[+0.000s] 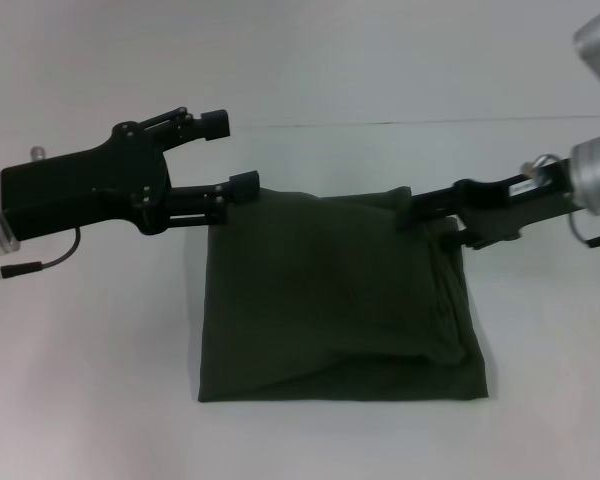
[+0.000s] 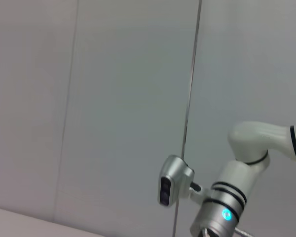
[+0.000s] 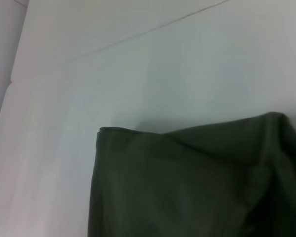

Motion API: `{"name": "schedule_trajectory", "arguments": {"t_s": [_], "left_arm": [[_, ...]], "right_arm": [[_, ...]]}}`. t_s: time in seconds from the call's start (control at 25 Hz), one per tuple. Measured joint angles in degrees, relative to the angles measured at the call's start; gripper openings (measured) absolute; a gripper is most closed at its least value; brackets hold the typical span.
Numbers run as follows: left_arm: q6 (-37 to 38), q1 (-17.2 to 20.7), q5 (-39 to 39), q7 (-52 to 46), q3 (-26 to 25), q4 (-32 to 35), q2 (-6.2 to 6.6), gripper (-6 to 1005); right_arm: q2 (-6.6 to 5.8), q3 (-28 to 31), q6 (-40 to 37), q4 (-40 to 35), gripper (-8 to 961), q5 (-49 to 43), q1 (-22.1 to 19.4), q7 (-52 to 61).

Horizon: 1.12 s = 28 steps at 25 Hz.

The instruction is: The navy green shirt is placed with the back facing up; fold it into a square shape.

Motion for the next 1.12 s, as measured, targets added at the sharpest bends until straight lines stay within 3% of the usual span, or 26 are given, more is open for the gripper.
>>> {"name": "schedule_trajectory", "arguments": {"t_s": [0.4,0.52,0.68,0.96,1.12], "left_arm": [[0.07,1.0,-1.4,0.57,-0.37,-0.03,-0.64,951],[0.26,1.0,-1.79,0.5,-0.38,-0.02,-0.75,951],[0.47,0.96,-2.48,0.21,-0.38,-0.02,-0.78,951],[0.12,0.98,-2.86,0.18,-0.36,-0.06,-0.86,951],[0.08,0.89,-2.87,0.18,-0.14,-0.15,-0.92,950]], "right_arm": [[4.99,-2.29,8.1,0.44,941,0.12,0.28,-2.77],[5.73,-2.35,8.8,0.34,941,0.37,0.3,-3.43],[5.81,-2.38,8.69,-0.2,941,0.5,0.27,-3.72],[5.68,-1.95,7.68,-1.3,671,2.16,-0.77,-9.96],[7.56,-2.08,6.14,-6.58,508,3.18,-2.93,-16.66]]}}
